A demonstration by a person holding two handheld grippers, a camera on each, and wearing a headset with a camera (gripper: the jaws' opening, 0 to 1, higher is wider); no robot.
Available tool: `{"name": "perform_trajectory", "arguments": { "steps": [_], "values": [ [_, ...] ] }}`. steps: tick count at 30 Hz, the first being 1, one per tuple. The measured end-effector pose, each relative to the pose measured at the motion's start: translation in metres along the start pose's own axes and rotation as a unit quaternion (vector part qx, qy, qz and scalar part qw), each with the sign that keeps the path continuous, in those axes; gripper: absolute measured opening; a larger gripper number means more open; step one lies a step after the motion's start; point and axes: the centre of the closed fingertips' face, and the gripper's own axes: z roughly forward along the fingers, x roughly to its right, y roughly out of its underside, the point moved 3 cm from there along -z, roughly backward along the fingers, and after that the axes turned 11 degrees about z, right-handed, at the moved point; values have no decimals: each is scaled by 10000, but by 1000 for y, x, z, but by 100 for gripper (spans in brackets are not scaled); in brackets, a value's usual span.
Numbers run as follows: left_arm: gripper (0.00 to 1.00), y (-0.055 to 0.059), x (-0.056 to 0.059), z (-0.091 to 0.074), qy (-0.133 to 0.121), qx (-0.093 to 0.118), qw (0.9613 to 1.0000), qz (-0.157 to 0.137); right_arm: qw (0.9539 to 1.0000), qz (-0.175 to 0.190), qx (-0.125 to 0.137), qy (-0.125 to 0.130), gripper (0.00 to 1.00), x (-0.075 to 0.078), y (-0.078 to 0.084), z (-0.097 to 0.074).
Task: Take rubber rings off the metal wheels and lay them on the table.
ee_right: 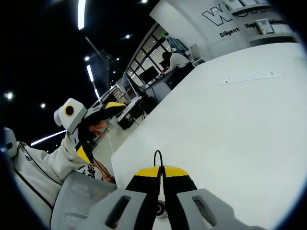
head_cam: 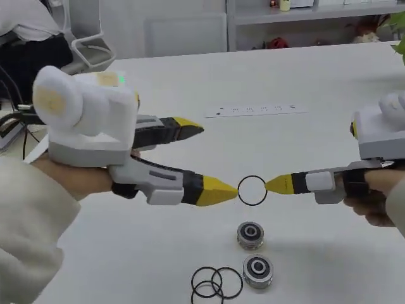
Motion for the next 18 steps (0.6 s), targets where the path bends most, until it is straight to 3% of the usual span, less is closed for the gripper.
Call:
{"name": "perform_trajectory", "arguments": {
  "steps": [10,18],
  "values": [
    [86,11,6,-51,-413,-262,9988,67,9994,-226,-143,-229,0,-22,1,4],
    [90,31,21,-84,-708,-330,9968,-194,9967,-377,-618,-377,0,-34,20,17]
  ]
}}
